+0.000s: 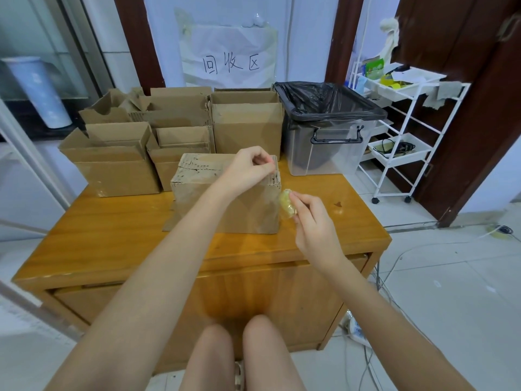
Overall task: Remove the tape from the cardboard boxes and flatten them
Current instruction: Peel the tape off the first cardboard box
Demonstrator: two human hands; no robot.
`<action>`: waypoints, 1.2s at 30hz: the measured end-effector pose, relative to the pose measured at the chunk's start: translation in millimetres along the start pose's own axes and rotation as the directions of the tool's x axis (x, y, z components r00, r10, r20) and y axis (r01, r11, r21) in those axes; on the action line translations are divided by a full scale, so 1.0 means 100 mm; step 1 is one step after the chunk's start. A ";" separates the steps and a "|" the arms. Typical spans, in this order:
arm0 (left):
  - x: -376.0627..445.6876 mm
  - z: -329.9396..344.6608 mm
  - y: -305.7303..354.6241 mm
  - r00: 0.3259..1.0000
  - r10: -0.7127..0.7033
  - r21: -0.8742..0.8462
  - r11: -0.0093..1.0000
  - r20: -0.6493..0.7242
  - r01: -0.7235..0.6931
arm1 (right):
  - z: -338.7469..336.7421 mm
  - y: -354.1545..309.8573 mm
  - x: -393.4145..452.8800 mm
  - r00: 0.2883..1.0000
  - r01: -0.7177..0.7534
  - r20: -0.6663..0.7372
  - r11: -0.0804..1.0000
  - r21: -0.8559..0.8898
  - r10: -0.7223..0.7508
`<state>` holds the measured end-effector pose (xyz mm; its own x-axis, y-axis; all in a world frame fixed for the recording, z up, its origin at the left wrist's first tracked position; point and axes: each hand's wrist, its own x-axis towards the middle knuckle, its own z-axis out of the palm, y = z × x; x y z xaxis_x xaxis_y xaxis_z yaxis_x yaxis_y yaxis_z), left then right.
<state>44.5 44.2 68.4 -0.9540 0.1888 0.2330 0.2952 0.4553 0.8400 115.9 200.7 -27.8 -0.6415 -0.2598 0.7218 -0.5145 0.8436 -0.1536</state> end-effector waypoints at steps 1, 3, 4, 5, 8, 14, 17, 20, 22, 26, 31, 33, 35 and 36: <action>0.00 0.00 0.00 1.000 0.002 -0.002 1.000 0.003 -0.002 | 0.01 0.00 -0.01 0.999 0.039 0.011 0.999 -0.009 -0.039; -0.01 0.00 0.00 1.000 0.001 -0.009 1.000 0.008 -0.001 | 0.08 0.07 -0.03 0.996 0.081 -0.032 0.996 0.048 -0.079; -0.01 -0.01 0.01 1.000 -0.001 -0.011 1.000 0.011 0.001 | 0.13 0.13 -0.03 0.993 0.096 -0.072 0.994 0.058 -0.092; -0.01 -0.01 0.00 1.000 -0.003 -0.008 1.000 0.012 0.003 | 0.17 0.18 -0.04 0.981 0.152 -0.123 0.988 0.026 -0.148; -0.01 -0.01 0.00 1.000 -0.002 0.007 1.000 0.014 0.002 | 0.16 0.19 0.01 0.965 0.244 -0.117 0.966 0.087 -0.233; -0.01 0.00 -0.02 0.999 0.014 0.035 0.999 0.030 -0.015 | -0.04 0.13 0.24 0.989 0.147 0.008 0.981 0.125 -0.150; 0.00 -0.02 -0.03 0.999 0.016 0.035 0.999 0.040 -0.018 | -0.11 0.08 0.32 0.988 0.126 0.071 0.982 0.138 -0.137; 0.00 -0.03 -0.03 0.999 0.014 0.014 1.000 0.046 -0.015 | -0.16 0.08 0.34 0.982 0.141 0.105 0.982 0.126 -0.155; 0.00 -0.02 -0.03 0.999 0.021 0.013 1.000 0.047 -0.021 | -0.17 0.09 0.34 0.976 0.184 0.101 0.979 0.089 -0.193; 0.00 -0.01 0.00 0.998 0.018 -0.002 1.000 0.058 -0.018 | -0.13 0.07 0.26 0.971 0.231 0.053 0.971 0.062 -0.234; 0.00 -0.01 0.00 0.998 0.015 -0.007 1.000 0.058 -0.015 | -0.08 0.11 0.15 0.988 0.133 0.063 0.979 0.155 -0.144; 0.00 -0.01 -0.01 0.998 0.017 0.002 1.000 0.057 -0.017 | -0.09 0.13 0.14 0.986 0.113 0.102 0.978 0.175 -0.132; -0.01 -0.01 -0.02 0.998 0.017 0.004 1.000 0.057 -0.017 | -0.11 0.14 0.17 0.977 0.113 0.155 0.975 0.191 -0.143; -0.01 -0.01 -0.02 0.998 0.016 0.006 1.000 0.058 -0.016 | -0.13 0.14 0.19 0.972 0.112 0.181 0.972 0.204 -0.150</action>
<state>44.5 42.6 67.0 -0.9446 0.2459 0.2176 0.3110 0.4574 0.8331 104.4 213.5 -7.1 -0.6494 -0.4644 0.6022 -0.6885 0.6952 -0.2063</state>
